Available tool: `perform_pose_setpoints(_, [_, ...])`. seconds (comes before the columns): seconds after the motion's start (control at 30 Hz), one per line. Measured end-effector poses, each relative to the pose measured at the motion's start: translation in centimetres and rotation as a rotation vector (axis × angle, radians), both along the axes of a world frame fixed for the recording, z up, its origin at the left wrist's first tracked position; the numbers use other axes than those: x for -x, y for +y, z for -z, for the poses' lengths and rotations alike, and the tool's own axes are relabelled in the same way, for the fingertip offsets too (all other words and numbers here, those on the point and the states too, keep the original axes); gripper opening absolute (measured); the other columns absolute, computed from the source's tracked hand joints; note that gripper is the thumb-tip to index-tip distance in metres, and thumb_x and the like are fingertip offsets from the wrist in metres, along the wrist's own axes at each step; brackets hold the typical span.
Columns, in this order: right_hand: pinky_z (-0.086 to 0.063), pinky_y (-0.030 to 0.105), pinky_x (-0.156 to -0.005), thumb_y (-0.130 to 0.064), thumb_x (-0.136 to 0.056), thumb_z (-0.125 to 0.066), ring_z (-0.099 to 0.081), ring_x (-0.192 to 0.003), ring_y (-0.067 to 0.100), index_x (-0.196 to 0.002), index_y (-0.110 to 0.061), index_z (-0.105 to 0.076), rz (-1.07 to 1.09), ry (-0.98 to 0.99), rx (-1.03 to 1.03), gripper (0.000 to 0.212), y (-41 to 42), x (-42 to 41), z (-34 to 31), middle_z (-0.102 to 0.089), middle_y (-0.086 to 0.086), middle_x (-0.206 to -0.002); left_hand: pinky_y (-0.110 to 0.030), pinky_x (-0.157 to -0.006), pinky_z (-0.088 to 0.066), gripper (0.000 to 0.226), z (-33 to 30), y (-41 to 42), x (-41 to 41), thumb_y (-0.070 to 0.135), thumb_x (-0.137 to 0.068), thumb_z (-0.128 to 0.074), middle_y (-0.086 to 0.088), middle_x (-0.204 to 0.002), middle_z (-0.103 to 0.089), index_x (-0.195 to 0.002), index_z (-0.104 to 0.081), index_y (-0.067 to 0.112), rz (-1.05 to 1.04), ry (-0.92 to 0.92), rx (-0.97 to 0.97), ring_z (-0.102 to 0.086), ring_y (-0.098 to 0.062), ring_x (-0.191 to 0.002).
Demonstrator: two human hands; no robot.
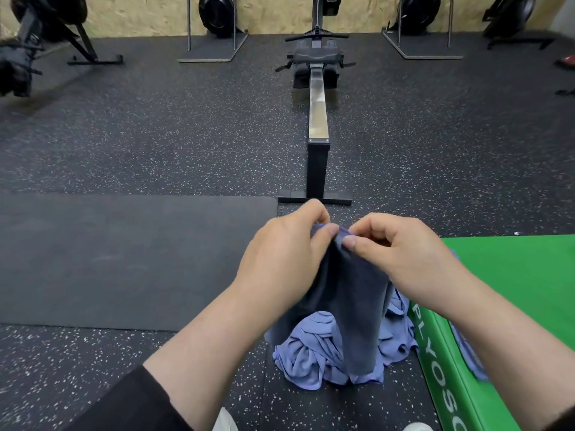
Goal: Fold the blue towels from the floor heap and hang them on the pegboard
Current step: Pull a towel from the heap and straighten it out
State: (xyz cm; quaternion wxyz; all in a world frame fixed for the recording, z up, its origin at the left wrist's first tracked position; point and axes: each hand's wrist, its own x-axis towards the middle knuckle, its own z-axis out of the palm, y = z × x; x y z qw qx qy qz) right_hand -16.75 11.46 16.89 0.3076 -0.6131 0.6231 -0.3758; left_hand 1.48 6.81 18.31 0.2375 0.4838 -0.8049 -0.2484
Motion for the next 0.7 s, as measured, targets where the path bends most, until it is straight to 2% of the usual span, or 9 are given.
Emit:
perform_pose_setpoints(0.07, [-0.041,0.029,-0.062,-0.027,-0.093,-0.07,-0.048,-0.057,0.0,-0.078,-0.021,-0.069,0.015,0.043,-0.02,0.016,-0.1,0.3,0.2,-0.065,-0.012,-0.063,-0.037,-0.068,-0.042,0.017,-0.1,-0.5,-0.4,0.043,-0.099,-0.055,0.008,-0.065,-0.055,-0.09,-0.053,0.028,-0.122,0.072,0.019,-0.055,-0.023,-0.078])
perform_pose_setpoints(0.13, [-0.036,0.02,-0.057,-0.026,-0.094,-0.07,-0.042,-0.053,-0.001,-0.075,-0.021,-0.067,0.04,0.081,-0.011,0.019,-0.2,0.4,0.4,-0.058,-0.015,-0.057,-0.036,-0.069,-0.042,0.02,-0.2,-1.2,-1.0,0.042,-0.099,-0.056,0.008,-0.07,-0.06,-0.087,-0.053,0.026,-0.238,0.141,0.021,-0.058,-0.024,-0.081])
perform_pose_setpoints(0.23, [-0.036,0.013,-0.057,-0.025,-0.095,-0.068,-0.044,-0.055,-0.001,-0.074,-0.025,-0.066,0.082,0.114,0.018,0.02,-0.2,0.4,0.3,-0.057,-0.017,-0.059,-0.036,-0.071,-0.044,0.018,-0.2,-1.7,-1.6,0.042,-0.099,-0.057,0.009,-0.074,-0.061,-0.088,-0.055,0.027,-0.292,0.144,-0.007,-0.06,-0.024,-0.084])
perform_pose_setpoints(0.3, [-0.04,0.014,-0.06,-0.025,-0.095,-0.067,-0.047,-0.058,-0.001,-0.076,-0.027,-0.067,0.078,0.116,0.039,0.019,-0.1,0.3,0.2,-0.063,-0.015,-0.065,-0.036,-0.079,-0.048,0.009,-0.4,-1.4,-1.4,0.042,-0.098,-0.058,0.011,-0.086,-0.068,-0.102,-0.06,0.034,-0.228,0.127,-0.028,-0.062,-0.022,-0.094])
perform_pose_setpoints(0.4, [-0.047,0.027,-0.072,-0.023,-0.097,-0.065,-0.056,-0.067,0.003,-0.084,-0.028,-0.07,0.038,0.118,0.062,0.015,-0.2,0.0,0.2,-0.069,-0.011,-0.076,-0.037,-0.091,-0.049,0.036,-0.4,-0.3,-0.7,0.044,-0.098,-0.057,0.006,-0.114,-0.072,-0.134,-0.053,0.044,-0.03,0.01,-0.034,-0.063,-0.022,-0.109])
perform_pose_setpoints(0.47, [-0.047,0.031,-0.076,-0.021,-0.098,-0.063,-0.06,-0.072,0.007,-0.089,-0.027,-0.071,0.006,0.137,0.064,0.012,-0.2,-0.1,0.4,-0.07,-0.011,-0.078,-0.04,-0.091,-0.051,0.043,-0.1,0.2,0.0,0.046,-0.099,-0.054,0.003,-0.117,-0.072,-0.141,-0.047,0.046,0.079,-0.084,-0.035,-0.063,-0.024,-0.109])
perform_pose_setpoints(0.53, [-0.048,0.03,-0.079,-0.02,-0.098,-0.062,-0.062,-0.078,0.005,-0.094,-0.025,-0.072,-0.011,0.164,0.07,0.012,-0.1,-0.1,0.3,-0.072,-0.012,-0.083,-0.042,-0.087,-0.052,0.037,0.4,0.5,0.4,0.047,-0.1,-0.052,0.004,-0.114,-0.072,-0.137,-0.05,0.046,0.136,-0.136,-0.041,-0.064,-0.024,-0.108])
perform_pose_setpoints(0.63, [-0.046,0.019,-0.08,-0.019,-0.098,-0.061,-0.063,-0.084,-0.003,-0.098,-0.03,-0.074,-0.031,0.144,0.055,0.017,0.1,-0.3,0.0,-0.073,-0.019,-0.089,-0.042,-0.082,-0.053,0.02,0.7,0.3,0.5,0.05,-0.1,-0.049,0.005,-0.101,-0.072,-0.114,-0.058,0.038,0.101,-0.148,-0.028,-0.064,-0.023,-0.099])
perform_pose_setpoints(0.7, [-0.046,0.019,-0.077,-0.02,-0.097,-0.063,-0.062,-0.08,-0.005,-0.096,-0.031,-0.074,-0.029,0.132,0.054,0.015,0.2,-0.3,0.0,-0.073,-0.02,-0.087,-0.042,-0.08,-0.052,0.018,0.7,0.0,0.4,0.05,-0.1,-0.05,0.005,-0.091,-0.07,-0.1,-0.057,0.034,0.06,-0.133,-0.022,-0.063,-0.023,-0.094])
